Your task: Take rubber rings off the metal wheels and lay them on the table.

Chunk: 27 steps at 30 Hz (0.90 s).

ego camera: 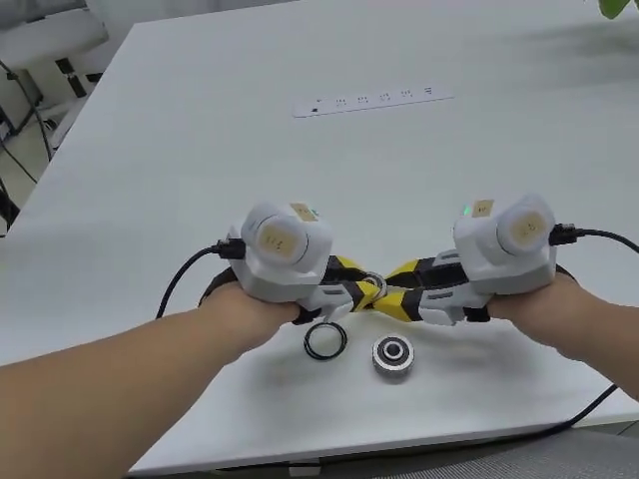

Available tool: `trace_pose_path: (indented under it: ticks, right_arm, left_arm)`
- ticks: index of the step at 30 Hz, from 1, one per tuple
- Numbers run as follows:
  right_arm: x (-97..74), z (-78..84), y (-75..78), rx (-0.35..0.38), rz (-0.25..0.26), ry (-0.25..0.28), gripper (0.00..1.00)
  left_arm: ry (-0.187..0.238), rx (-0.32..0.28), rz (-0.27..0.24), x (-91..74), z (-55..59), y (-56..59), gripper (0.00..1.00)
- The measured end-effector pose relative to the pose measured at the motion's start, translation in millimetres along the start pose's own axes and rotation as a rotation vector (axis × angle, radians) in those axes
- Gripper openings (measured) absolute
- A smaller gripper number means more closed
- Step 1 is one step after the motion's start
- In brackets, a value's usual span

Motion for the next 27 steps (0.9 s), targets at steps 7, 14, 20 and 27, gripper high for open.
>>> trace_pose_path:
  ticks: [7,14,20,27]
  right_arm:
    - [-3.3,3.4,1.5,0.006,0.011,-0.018,0.06]
    - [-4.4,4.4,1.7,0.044,0.018,-0.029,0.02]
    - [-8.5,3.7,2.7,0.153,0.021,-0.005,0.0]
    - [-11.6,3.3,12.6,0.271,0.046,0.035,0.0]
  left_arm:
    - [0.002,-0.011,-0.003,-0.1,0.1,0.3,0.14]
    - [0.0,-0.01,-0.006,-0.1,0.2,0.6,0.14]
    - [0.0,-0.007,-0.006,-0.3,0.4,0.6,0.14]
    - [-0.008,0.007,0.002,-1.5,1.3,2.9,0.14]
Point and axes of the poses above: the centre of the closed fingertips' face, and the gripper's own axes: x roughly forward along the fingers, y roughly to its right, z roughly out of its underside, the point moved 3 cm from there along -x, roughly backward along the fingers, and after that the axes turned 1 degree about -x, right-handed, at the moved point
